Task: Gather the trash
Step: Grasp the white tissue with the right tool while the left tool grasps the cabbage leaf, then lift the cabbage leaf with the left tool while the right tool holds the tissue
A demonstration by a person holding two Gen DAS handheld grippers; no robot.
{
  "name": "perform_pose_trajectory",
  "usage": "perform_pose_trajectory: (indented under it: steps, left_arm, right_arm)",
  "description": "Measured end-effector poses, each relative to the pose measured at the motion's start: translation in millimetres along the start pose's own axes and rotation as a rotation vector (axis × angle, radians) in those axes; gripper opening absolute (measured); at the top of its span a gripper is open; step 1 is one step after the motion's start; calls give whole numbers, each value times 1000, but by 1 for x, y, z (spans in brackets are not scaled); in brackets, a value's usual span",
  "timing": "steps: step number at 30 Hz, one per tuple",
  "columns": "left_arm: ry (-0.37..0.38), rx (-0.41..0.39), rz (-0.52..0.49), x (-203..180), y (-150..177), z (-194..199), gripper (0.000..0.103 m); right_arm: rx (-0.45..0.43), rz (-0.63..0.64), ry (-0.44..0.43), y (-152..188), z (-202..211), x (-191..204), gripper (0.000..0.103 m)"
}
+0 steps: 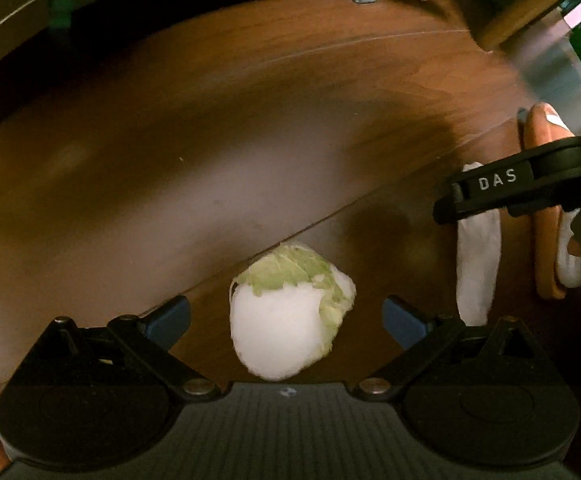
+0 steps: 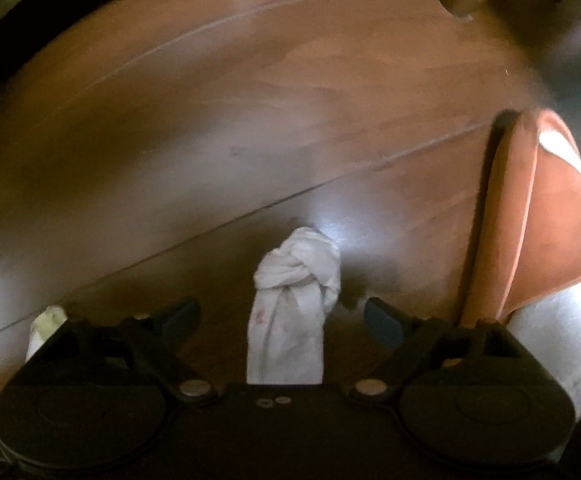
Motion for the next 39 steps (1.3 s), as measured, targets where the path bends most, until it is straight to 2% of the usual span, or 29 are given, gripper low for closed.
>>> perform_pose_trajectory:
  steps: [4,7,9,13,16,19,21,25,26,27,28,29,31,32,36,39]
  left_arm:
    - [2,-2,1,-1,0,-9,100]
    - [9,1,-16,-1,1,-15,93]
    - [15,3,-12,-1,3,-18,81]
    - [14,5,-12,-1,5,-20,78]
    - [8,5,-11,0,4,-20,77]
    - [4,3,7,-2,5,-20,76]
    - [1,2,8,-3,5,-20,74]
    - [5,0,16,-4,2,-22,71]
    - [8,-2,15,-3,2,-21,68]
    - [23,-7,16,-4,1,-20,44]
    - [90,-6,38,-7,-1,-19,30]
    - [111,5,44,-11,-2,-19,23]
    - [79,1,19,-17,-6,-16,19]
    - [82,-1,28,-18,-8,-15,14]
    - [73,-20,63,-10,-12,-7,14]
    - [63,-59,54,-5,-15,1,15]
  right_arm:
    - [4,-25,1,-1,-7,-5,79]
    - [7,-42,-2,1,-10,-6,74]
    - [-4,-44,-9,-1,-10,-6,74]
    - [-12,-35,-15,0,-6,-2,71]
    - [-15,-34,-16,-1,-4,-2,62]
    - [-11,-35,-16,-4,-2,-1,48]
    - [-5,-32,-16,-9,-2,0,34]
    - [6,0,-17,-15,1,2,23]
    - [8,8,-21,-15,1,2,21]
    - [10,17,-24,-16,3,5,19]
    - [9,27,-23,-18,5,7,19]
    - [6,36,-24,-19,7,9,18]
    - [-2,48,-34,-23,14,15,18]
    - [-8,55,-38,-25,17,17,18]
    - [-32,68,-64,-34,23,24,18]
    - [-31,79,-65,-34,21,28,18]
Point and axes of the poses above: each gripper's, at about its wrist camera, not at the fingertips, and z roughly against the way its jaws point, x to its left, y to its underside, the point moved 5 cm from there along -z, roughly the way its jaws point, and after that the axes turned 15 degrees about -x, right-handed, at the moved point
